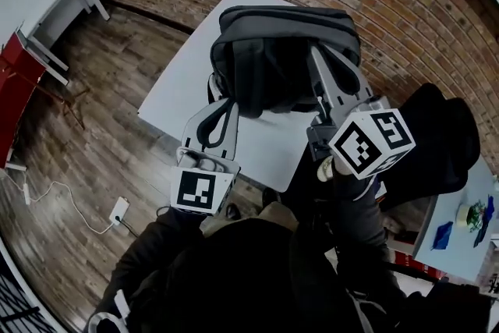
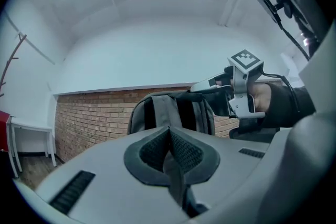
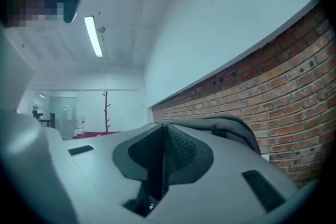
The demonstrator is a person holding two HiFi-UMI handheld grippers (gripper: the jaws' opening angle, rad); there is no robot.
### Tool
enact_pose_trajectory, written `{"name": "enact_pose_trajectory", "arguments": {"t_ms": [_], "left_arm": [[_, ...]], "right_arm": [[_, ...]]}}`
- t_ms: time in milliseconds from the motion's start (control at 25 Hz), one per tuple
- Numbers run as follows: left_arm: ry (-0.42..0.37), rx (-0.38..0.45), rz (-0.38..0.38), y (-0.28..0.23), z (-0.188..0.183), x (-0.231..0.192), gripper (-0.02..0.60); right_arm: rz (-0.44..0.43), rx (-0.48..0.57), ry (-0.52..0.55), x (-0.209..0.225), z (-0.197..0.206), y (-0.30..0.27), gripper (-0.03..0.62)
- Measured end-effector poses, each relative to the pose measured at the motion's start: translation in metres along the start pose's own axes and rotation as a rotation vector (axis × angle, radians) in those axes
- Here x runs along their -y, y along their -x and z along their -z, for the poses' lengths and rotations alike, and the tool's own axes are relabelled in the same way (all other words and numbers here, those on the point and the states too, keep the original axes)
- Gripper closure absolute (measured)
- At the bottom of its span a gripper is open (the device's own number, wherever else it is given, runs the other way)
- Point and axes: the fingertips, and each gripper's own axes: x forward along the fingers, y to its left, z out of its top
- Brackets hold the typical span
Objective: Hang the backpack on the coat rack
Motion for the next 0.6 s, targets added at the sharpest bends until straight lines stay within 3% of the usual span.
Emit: {"name": "enact_pose_trajectory", "arguments": {"t_ms": [240,440,560,600], "left_arm": [[-0.017,0.024,-0.083,-0.016,-0.013,-0.015,0.572],[0.049,0.051,-0.041,-0.032,-0.020,-0.015,0.565],[0.075,0.035,-0.053,-0.039,-0.022,-0.020,0.429],[0.084,0.023,-0.048,-0.041,-0.021,-0.019,0.413]], "right_arm": [[-0.053,-0.007,-0.038,0.012,-0.003,-0.012,0.562],[-0.095,-0.010,-0.043,0.019,-0.002,-0.009,0.562],[-0.119,-0.014,-0.043,0.017,-0.003,-0.010,0.562],[-0.125,-0.015,-0.044,0.016,-0.003,-0.009,0.562]]}}
